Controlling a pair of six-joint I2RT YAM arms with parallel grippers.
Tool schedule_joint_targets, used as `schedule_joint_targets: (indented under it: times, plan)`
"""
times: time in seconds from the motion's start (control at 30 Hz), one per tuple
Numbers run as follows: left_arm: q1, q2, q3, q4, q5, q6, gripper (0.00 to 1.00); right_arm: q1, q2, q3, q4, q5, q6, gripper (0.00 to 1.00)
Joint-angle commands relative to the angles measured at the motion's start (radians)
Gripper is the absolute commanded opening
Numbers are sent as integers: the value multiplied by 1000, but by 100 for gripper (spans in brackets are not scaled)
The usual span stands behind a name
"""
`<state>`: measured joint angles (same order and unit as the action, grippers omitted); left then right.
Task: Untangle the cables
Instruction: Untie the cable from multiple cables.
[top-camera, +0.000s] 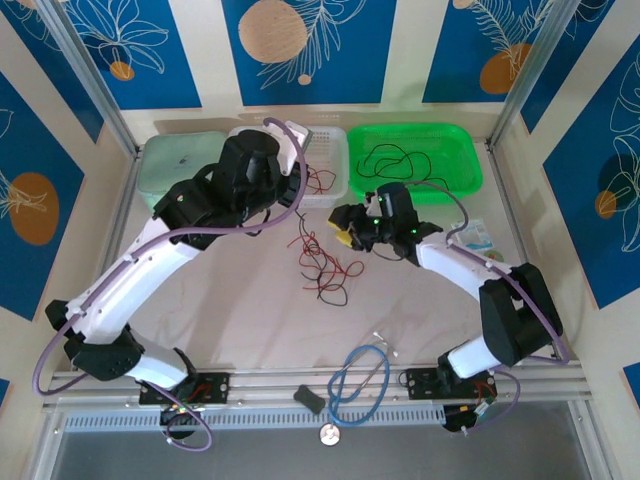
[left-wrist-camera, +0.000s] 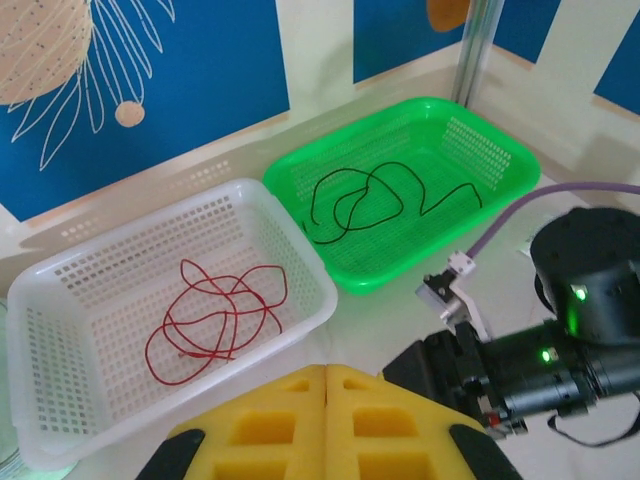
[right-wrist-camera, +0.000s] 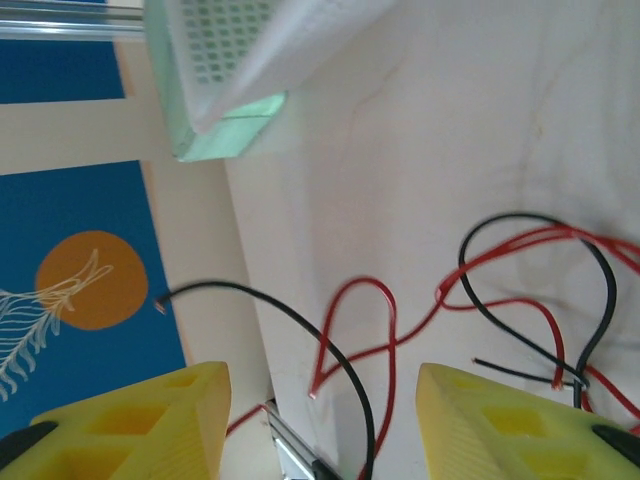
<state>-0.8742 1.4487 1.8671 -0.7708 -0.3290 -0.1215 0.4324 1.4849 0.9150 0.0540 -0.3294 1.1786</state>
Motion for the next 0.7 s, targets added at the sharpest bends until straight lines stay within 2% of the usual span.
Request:
schedule_joint_targets:
  times: [0.0,0.27,0.67]
  plan:
    - [-7,-30,1,23,35,10,0,-24,37,62,-63,-150,-91,52]
    - [-7,-39,-13,34,30,6,0,40,170,146,-63,-206,-32,50]
    - [-7,-50,-34,50,25,8,0,126,276,218,-63,-216,17,33]
